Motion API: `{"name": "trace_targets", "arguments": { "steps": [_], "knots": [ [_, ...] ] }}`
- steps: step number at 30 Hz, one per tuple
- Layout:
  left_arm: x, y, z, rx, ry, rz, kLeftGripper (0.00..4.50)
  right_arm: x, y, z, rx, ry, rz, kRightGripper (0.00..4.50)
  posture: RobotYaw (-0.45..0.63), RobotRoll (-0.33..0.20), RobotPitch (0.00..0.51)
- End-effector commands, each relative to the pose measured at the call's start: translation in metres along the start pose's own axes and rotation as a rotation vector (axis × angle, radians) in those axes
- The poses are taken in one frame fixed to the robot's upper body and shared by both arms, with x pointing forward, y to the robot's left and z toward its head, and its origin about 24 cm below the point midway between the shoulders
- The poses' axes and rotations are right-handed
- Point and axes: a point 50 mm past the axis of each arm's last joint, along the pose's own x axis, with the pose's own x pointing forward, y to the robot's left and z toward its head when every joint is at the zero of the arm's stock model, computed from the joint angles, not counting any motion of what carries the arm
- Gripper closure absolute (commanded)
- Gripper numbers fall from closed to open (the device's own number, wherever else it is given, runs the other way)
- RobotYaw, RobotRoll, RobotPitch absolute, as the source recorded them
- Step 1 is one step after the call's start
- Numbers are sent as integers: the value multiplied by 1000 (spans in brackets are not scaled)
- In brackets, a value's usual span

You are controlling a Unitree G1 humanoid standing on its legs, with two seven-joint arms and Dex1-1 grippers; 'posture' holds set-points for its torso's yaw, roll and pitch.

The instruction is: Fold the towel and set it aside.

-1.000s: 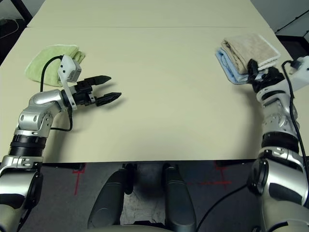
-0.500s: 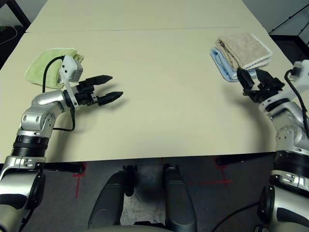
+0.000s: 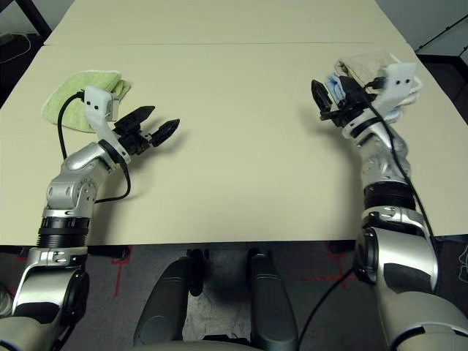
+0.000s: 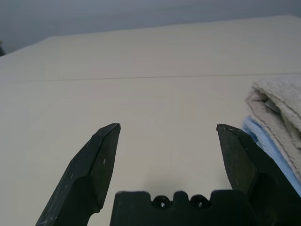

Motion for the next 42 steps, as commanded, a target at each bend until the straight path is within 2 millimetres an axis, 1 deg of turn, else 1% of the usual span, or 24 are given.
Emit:
{"name": "trace_targets", "arguments": {
  "steps": [1, 5, 7, 9, 13, 16, 20, 23, 26, 30, 37, 42],
  "knots": [
    [7, 12, -4, 32, -12, 148, 0, 3, 2, -10, -11, 28, -91, 36, 27, 0, 215],
    [15, 22, -8, 49, -49, 281, 0, 8, 11, -17, 11, 20, -120, 36, 29, 0, 211],
    [17, 25, -13, 59, -60, 343, 0, 8, 13, -20, 27, 0, -155, 36, 32, 0, 208],
    [20, 25, -18, 50, -69, 376, 0, 10, 15, -20, 40, -14, -167, 36, 35, 0, 207],
    [20, 31, -21, 110, -70, 407, 0, 12, 16, -17, 10, 4, -129, 36, 23, 0, 204],
    [17, 38, -21, 132, -83, 408, 0, 11, 14, -16, -6, 8, -90, 36, 14, 0, 201],
    [14, 42, -20, 150, -105, 375, 0, 9, 14, -16, -28, -3, -39, 36, 9, 0, 200],
    [12, 43, -25, 114, -103, 343, 0, 6, 17, -17, -26, -42, 1, 36, 4, 0, 201],
    [9, 43, -30, 96, -88, 336, 0, 2, 20, -23, -33, -61, 13, 36, 4, 0, 203],
    [9, 42, -33, 78, -86, 332, 0, -1, 23, -30, -11, -79, -15, 36, 8, 0, 204],
    [11, 46, -27, 52, -82, 311, 0, -2, 21, -32, 12, -74, -62, 36, 4, 0, 202],
    [13, 51, -20, 91, -51, 292, 0, -4, 19, -35, -15, -48, -59, 36, 1, 0, 204]
  ]
}}
